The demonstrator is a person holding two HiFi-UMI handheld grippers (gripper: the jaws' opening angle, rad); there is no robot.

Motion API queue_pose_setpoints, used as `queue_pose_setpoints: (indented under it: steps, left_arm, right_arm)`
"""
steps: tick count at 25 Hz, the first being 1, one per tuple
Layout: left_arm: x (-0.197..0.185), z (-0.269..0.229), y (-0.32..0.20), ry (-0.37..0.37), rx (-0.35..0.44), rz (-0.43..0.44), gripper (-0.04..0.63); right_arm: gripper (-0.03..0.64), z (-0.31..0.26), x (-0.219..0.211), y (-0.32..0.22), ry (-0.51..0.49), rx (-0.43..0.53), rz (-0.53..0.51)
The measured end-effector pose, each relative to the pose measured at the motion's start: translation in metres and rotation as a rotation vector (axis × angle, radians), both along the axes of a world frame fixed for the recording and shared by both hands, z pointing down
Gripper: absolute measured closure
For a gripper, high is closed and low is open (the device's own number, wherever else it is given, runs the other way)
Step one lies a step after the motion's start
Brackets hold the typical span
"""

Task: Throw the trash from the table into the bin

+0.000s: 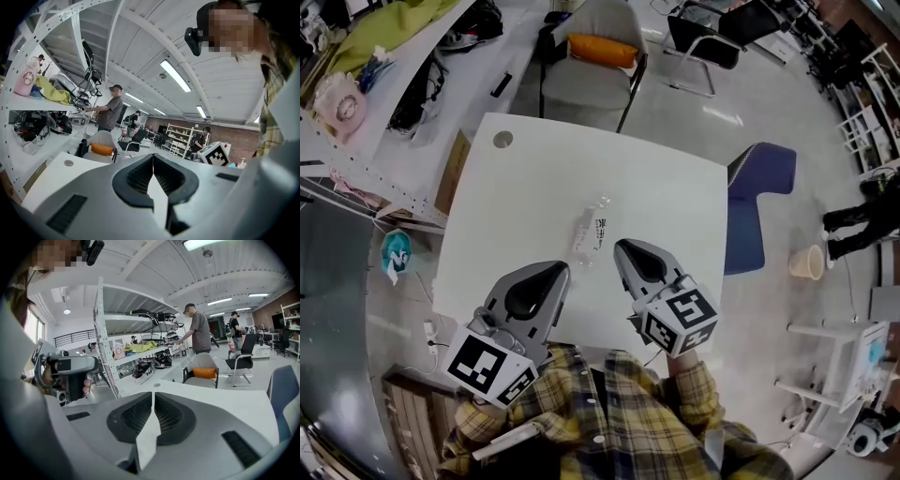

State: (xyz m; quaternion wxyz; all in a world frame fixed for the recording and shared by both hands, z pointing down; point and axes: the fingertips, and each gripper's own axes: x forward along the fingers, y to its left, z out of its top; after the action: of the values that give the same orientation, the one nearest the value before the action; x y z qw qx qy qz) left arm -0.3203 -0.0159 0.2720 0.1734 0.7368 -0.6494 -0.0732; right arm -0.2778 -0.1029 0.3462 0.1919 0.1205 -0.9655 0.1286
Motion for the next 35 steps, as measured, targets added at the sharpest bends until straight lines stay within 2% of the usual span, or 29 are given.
queue_pose_setpoints:
  steps: [6,12,18,23,27,35]
  left_arm:
    - [-0.018,0.009,0.002,0.015,-0.013,0.016,0.584]
    - [-0.031,0.017,0.000,0.031,-0.021,0.051,0.584]
    - [-0.040,0.025,-0.003,0.049,-0.037,0.100,0.584]
    - [-0.049,0.033,-0.002,0.070,-0.049,0.127,0.584]
    - [-0.056,0.041,-0.001,0.081,-0.059,0.144,0.584]
    - [-0.067,0.055,0.003,0.100,-0.079,0.157,0.584]
  right_arm:
    - [0.612,0.034,-0.017,-0.007,0.060,-0.069,0.063]
    - [0.525,0.067,-0.035,-0.011,0.122,-0.128,0.103]
    - [0.395,0.105,-0.043,-0.021,0.193,-0.190,0.199]
    - [0.315,0.134,-0.043,-0.026,0.247,-0.234,0.268]
    - [0.282,0.153,-0.046,-0.028,0.268,-0.267,0.316]
    - [0.272,0.191,-0.050,-0.035,0.344,-0.286,0.371]
